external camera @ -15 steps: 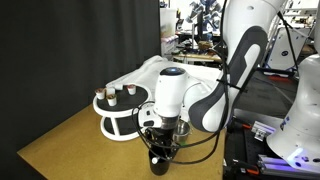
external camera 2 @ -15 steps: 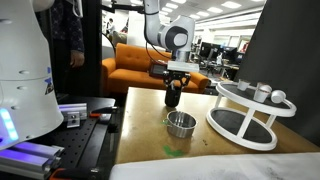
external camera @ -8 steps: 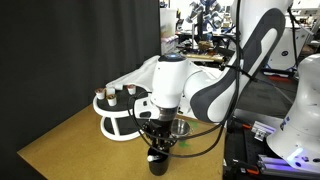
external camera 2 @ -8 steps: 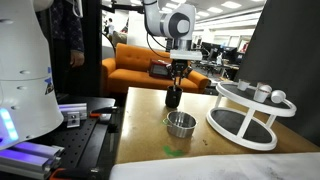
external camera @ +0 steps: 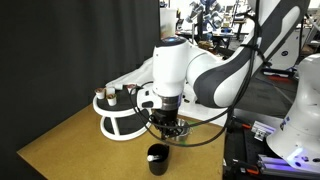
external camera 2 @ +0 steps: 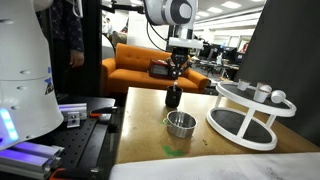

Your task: Put the black marker in the black mug cup

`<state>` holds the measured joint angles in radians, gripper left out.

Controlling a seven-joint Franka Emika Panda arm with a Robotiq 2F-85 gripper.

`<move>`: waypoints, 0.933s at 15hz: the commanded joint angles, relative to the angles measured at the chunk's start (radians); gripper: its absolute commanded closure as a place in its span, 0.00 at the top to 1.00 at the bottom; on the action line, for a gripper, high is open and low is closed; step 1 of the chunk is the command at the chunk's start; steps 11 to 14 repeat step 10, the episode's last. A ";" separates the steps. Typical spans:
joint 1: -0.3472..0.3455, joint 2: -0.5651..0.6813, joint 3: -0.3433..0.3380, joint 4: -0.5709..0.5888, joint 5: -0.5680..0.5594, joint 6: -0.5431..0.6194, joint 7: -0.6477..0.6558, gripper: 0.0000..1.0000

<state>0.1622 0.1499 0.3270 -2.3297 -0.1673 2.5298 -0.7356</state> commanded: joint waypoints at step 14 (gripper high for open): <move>0.047 -0.285 -0.088 -0.072 0.130 -0.254 0.139 0.00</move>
